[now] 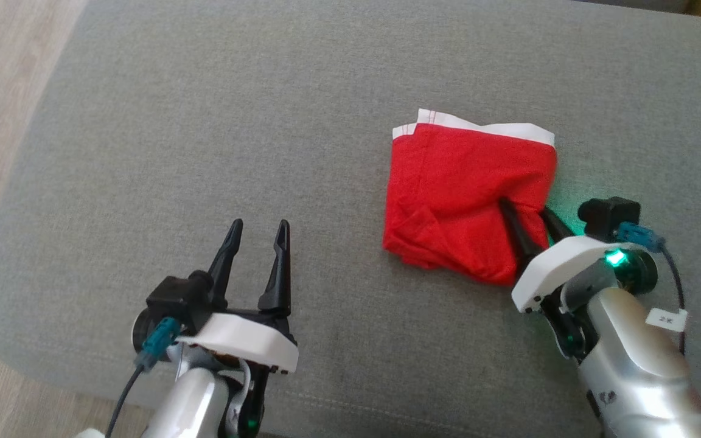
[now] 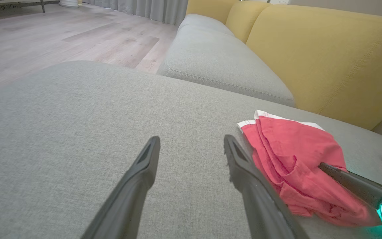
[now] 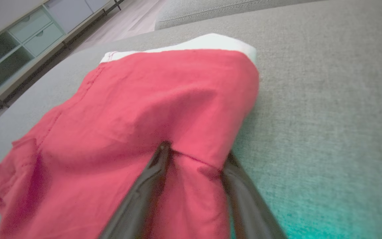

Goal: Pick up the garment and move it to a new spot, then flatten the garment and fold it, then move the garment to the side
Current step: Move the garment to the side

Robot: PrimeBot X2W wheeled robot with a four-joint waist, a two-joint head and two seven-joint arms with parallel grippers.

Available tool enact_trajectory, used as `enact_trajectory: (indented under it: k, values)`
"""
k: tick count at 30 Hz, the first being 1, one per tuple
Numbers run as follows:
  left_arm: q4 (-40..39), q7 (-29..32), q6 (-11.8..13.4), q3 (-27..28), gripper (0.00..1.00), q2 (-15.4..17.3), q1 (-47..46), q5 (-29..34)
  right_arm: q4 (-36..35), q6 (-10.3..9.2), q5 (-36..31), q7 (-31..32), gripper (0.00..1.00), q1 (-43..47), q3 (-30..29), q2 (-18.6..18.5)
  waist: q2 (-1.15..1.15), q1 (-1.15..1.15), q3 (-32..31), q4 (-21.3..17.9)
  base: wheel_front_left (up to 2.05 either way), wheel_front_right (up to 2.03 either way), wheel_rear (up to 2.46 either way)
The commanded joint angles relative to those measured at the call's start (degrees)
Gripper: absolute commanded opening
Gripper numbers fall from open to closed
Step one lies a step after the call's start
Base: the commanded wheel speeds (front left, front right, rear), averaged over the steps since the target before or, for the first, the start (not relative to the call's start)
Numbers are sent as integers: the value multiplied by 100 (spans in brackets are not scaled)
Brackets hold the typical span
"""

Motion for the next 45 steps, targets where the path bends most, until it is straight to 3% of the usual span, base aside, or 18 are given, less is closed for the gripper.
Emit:
enact_trajectory:
  k: [1,7,13,22,23,29,33,38,41,45]
  values:
    - [-217,-70,36,194,100,14,-197,-28,-36,20,-126,-142,0,-122,255,-46,0,0,8,-29,0,0,0]
    - [-196,-70,25,265,100,14,-209,24,102,20,-879,-707,0,-356,621,-361,0,0,-93,-315,0,0,0]
    - [-174,-70,-22,313,100,14,-252,81,-9,20,-1433,-918,0,-545,1001,-778,0,0,-213,-841,0,0,0]
    - [-134,-70,-140,284,100,14,-558,263,-986,20,-1329,-414,0,-1037,2369,-2448,0,0,27,-1877,0,0,0]
    - [-134,-70,-140,284,100,14,-558,263,-986,20,-1329,-414,0,-1037,2369,-2448,0,0,27,-1877,0,0,0]
    - [-96,-70,-230,264,100,14,-948,403,-1488,20,-1001,-135,0,-1714,3181,-3720,0,0,531,-2305,0,0,0]
    - [-69,-70,-273,221,100,14,-1240,475,-1541,20,-819,-87,0,-2112,3570,-4360,0,0,892,-2447,0,0,0]
    - [-42,-70,-306,239,100,14,-1520,552,-1466,20,-706,-6,0,-2403,3758,-4860,0,0,1258,-2540,0,0,0]
    - [-23,-70,-339,255,100,14,-1635,585,-1403,20,-985,189,0,-2532,3887,-5160,0,0,1403,-2546,0,0,0]
    - [-9,-70,-358,286,100,14,-1736,596,-1222,20,-976,271,0,-2585,3648,-5265,0,0,1540,-2537,0,0,0]
